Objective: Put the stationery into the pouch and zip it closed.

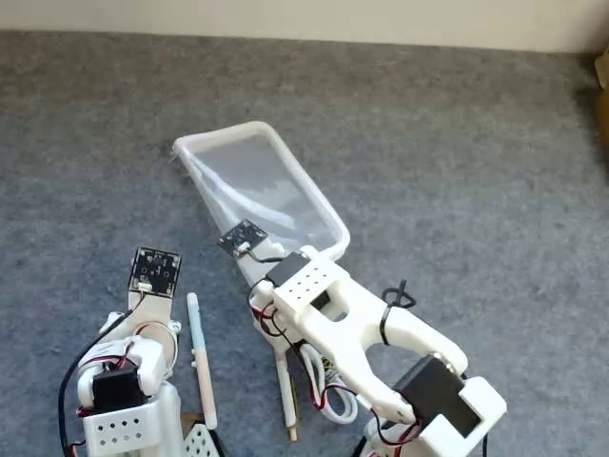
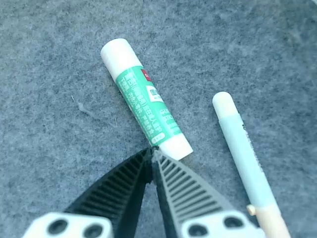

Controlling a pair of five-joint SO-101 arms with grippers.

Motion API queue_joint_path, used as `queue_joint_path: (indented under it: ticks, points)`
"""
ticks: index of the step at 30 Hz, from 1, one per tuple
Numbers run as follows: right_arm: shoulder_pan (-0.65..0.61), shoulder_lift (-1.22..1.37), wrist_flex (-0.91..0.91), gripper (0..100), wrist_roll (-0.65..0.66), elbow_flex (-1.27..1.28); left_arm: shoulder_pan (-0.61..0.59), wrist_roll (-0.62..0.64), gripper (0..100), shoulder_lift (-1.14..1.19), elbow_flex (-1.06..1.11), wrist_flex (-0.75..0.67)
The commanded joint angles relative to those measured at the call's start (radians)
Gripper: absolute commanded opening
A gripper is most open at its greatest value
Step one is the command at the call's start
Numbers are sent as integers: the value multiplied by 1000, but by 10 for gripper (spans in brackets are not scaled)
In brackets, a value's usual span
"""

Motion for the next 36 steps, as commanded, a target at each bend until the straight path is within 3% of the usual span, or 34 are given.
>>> queue_joint_path:
  ticks: [1,18,23,26,36]
  points:
    - [2,-8,-1,101,-8,-2,-8,8,10,-8,24,6]
    - [36,-10,2,98,-2,62,-8,8,10,-8,24,6]
    - [39,-19,-25,0,0,64,-8,8,10,-8,24,6]
    - [47,-31,-31,5,0,65,-8,8,10,-8,24,6]
    - [47,-437,-139,4,2,289,-8,8,10,-8,24,6]
